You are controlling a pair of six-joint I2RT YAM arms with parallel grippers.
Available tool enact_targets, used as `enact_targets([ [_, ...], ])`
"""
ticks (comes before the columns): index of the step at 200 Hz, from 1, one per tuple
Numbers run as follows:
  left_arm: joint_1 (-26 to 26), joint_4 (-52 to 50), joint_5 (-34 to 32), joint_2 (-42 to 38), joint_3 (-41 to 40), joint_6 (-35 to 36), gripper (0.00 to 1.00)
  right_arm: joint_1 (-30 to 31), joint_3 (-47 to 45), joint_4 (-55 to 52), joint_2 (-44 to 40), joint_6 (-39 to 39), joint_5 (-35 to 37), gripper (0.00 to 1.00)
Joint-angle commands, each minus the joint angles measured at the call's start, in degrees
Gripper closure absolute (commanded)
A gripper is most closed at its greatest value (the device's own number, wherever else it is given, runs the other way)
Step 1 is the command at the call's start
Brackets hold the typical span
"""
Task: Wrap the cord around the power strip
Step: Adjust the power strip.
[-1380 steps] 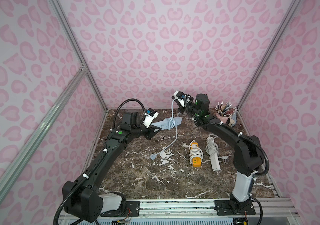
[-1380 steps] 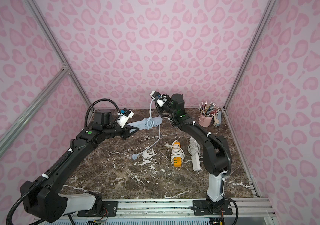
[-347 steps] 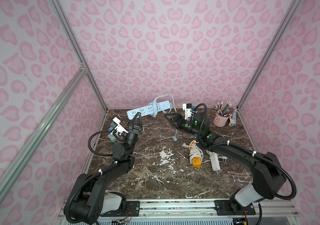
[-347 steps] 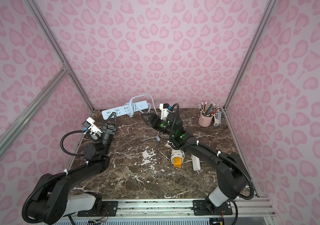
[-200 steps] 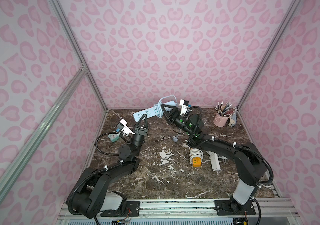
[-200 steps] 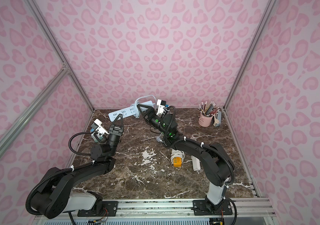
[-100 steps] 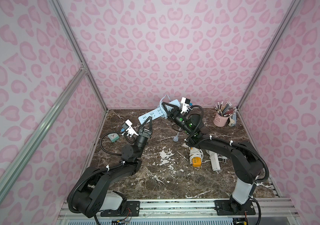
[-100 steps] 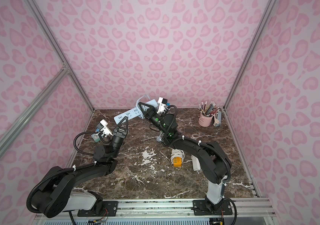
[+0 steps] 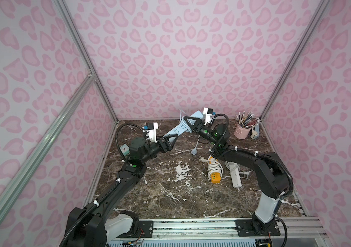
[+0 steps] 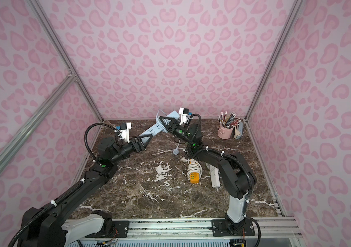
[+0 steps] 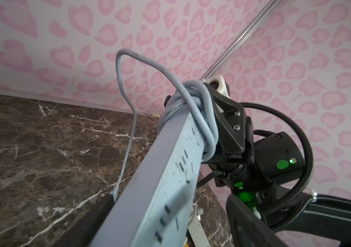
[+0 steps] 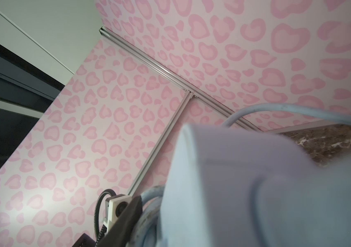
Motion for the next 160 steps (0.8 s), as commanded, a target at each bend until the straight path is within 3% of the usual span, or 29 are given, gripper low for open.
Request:
enact_targets([
  [1, 2.5, -11.7, 8.6, 0.8, 3.0, 8.2, 0.17, 0.4, 1.5, 2.3, 0.1, -2.3, -9.0, 0.69],
  [26, 2.6, -12.3, 14.2, 4.3, 6.7, 9.7, 0.18, 1.7, 1.4, 1.7, 0.0, -4.1, -12.2, 0.69],
  [54, 2.5, -13.7, 20.5, 7.3, 7.9, 10.6, 0.29, 2.1, 1.0, 2.8, -0.4, -4.6, -11.5, 0.69],
  [98, 3.0, -14.8, 20.9, 3.9, 5.6, 10.6, 0.38, 2.2, 0.7, 8.0, 0.2, -1.5, -10.8, 0.69],
  [127, 3.2, -13.8, 20.3, 3.4, 6.5, 9.0, 0.76, 2.5, 0.2, 12.2, 1.5, 1.9, -10.1, 0.59],
  [160, 4.0, -16.9, 19.7, 3.4, 11.4, 9.5, 0.97, 1.0, -3.9, 12.2, -0.9, -0.2, -7.2, 0.27],
])
